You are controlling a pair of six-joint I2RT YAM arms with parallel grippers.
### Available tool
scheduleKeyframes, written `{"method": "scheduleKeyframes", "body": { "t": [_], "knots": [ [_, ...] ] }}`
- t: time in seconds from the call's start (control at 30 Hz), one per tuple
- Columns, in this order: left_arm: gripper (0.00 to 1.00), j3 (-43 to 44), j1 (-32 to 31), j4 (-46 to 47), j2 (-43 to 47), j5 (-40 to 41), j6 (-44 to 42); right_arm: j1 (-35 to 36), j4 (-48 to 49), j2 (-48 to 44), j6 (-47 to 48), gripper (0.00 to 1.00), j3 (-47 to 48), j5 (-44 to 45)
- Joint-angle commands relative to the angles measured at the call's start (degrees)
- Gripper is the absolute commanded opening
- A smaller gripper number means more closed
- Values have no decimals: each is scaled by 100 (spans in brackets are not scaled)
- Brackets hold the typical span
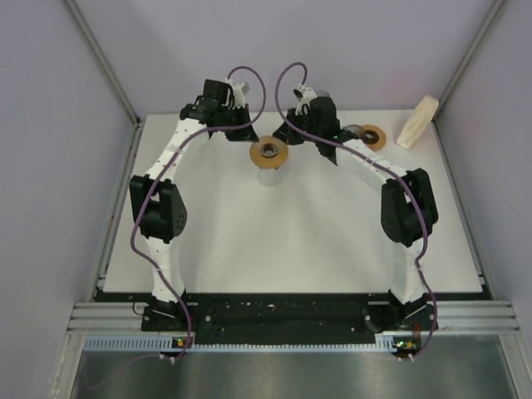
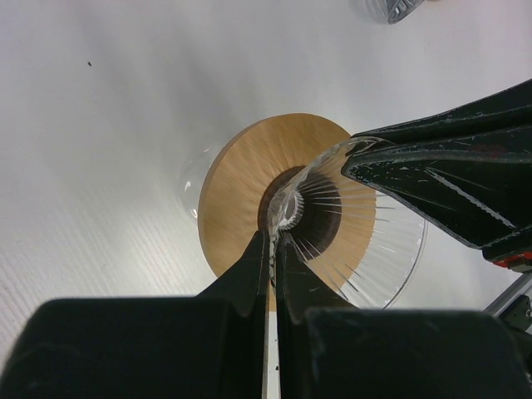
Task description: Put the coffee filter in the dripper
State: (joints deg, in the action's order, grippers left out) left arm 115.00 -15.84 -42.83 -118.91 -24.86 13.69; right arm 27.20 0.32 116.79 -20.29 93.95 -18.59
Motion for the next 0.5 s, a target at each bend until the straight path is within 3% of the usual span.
{"method": "scheduleKeyframes", "body": {
  "t": [0.0,0.2,0.47],
  "knots": [
    [0,-470,-51,-1421,-713,685,-517,118,-2359,969,544,0,-187,373],
    [0,-259,-51,-1430,-431,737,-192,189,-2853,574,518,24,817,400],
    [0,-259,-51,-1421,-159,728,-51,198,-2932,11,369,35,1072,444]
  ]
}}
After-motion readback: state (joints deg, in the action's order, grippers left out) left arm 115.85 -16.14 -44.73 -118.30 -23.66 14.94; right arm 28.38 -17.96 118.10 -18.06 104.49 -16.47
